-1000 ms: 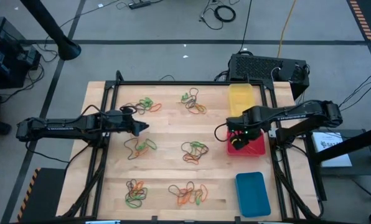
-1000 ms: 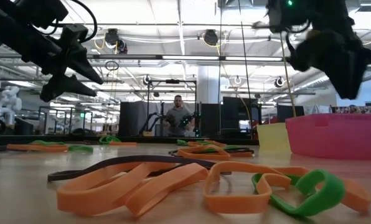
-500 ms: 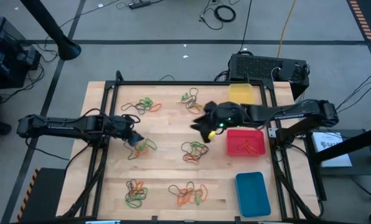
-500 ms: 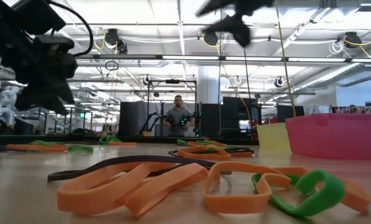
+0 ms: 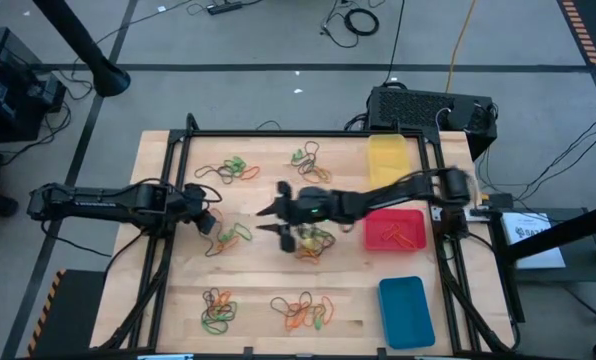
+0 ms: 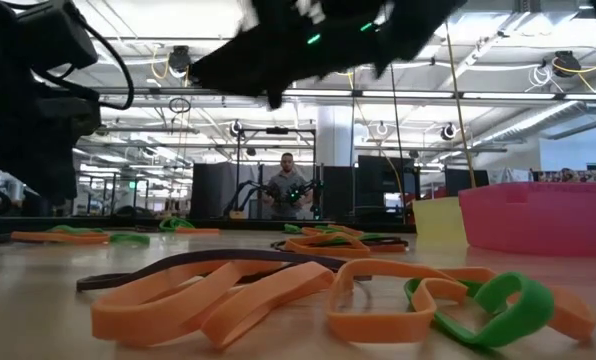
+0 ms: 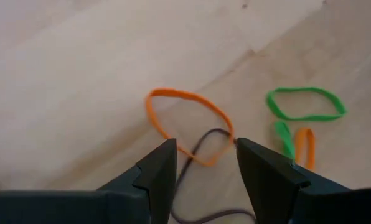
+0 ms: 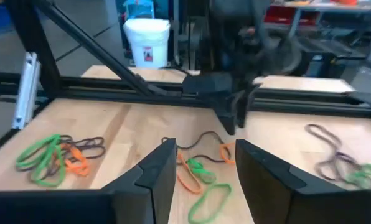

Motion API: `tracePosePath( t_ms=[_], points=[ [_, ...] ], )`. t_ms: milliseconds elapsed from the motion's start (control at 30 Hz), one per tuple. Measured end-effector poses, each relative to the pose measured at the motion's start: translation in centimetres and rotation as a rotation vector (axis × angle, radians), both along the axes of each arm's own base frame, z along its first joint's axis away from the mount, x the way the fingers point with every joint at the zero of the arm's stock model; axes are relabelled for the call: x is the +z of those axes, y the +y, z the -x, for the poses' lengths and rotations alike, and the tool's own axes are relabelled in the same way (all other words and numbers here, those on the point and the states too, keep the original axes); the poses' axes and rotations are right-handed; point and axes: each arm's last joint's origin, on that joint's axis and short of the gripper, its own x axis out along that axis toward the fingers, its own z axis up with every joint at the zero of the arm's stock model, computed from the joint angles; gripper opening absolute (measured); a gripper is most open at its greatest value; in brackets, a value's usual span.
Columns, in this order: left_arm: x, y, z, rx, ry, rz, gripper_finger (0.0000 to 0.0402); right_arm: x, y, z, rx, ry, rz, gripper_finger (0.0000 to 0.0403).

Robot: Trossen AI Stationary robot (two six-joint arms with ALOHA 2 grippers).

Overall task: Sort rubber bands into baskets
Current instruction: Put the orange rubber band into the red bin

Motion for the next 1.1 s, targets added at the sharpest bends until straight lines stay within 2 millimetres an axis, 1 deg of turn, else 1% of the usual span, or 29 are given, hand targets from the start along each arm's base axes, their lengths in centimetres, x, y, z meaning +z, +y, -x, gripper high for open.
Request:
tracePosePath(
  t_ms=[167, 233, 333, 433, 533, 633, 867, 1100],
  points=[
    [0.0, 0.2, 0.1, 0.011, 0.017, -0.057, 0.0175, -2.8, 0.1, -5.3, 0.027, 0.045, 0.012, 0.0157],
    [0.0, 0.2, 0.1, 0.010, 0.014, -0.058, 0.0175, -3.5, 0.2, -7.2, 0.029, 0.072, 0.016, 0.0157],
    [0.0, 0.2, 0.1, 0.009, 0.015, -0.056, 0.0175, -4.2, 0.2, -9.4, 0.030, 0.147, 0.016, 0.0157],
    [0.0, 0.1, 0.1, 0.008, 0.017, -0.053, 0.0175, -4.7, 0.2, -10.9, 0.030, 0.218, 0.016, 0.0157],
    [0.0, 0.1, 0.1, 0.007, 0.016, -0.051, 0.0175, -5.2, 0.2, -12.0, 0.018, 0.280, -0.005, 0.0157],
    [0.0, 0.1, 0.1, -0.002, 0.016, -0.037, 0.0175, -5.9, 0.2, -12.5, 0.006, 0.323, -0.027, 0.0157],
    [0.0, 0.1, 0.1, -0.013, 0.016, -0.031, 0.0175, -7.8, 0.3, -12.6, 0.011, 0.379, -0.026, 0.0157],
    [0.0, 0.1, 0.1, -0.013, 0.017, -0.031, 0.0175, -7.9, 0.3, -12.6, 0.023, 0.383, 0.006, 0.0157]
  ],
)
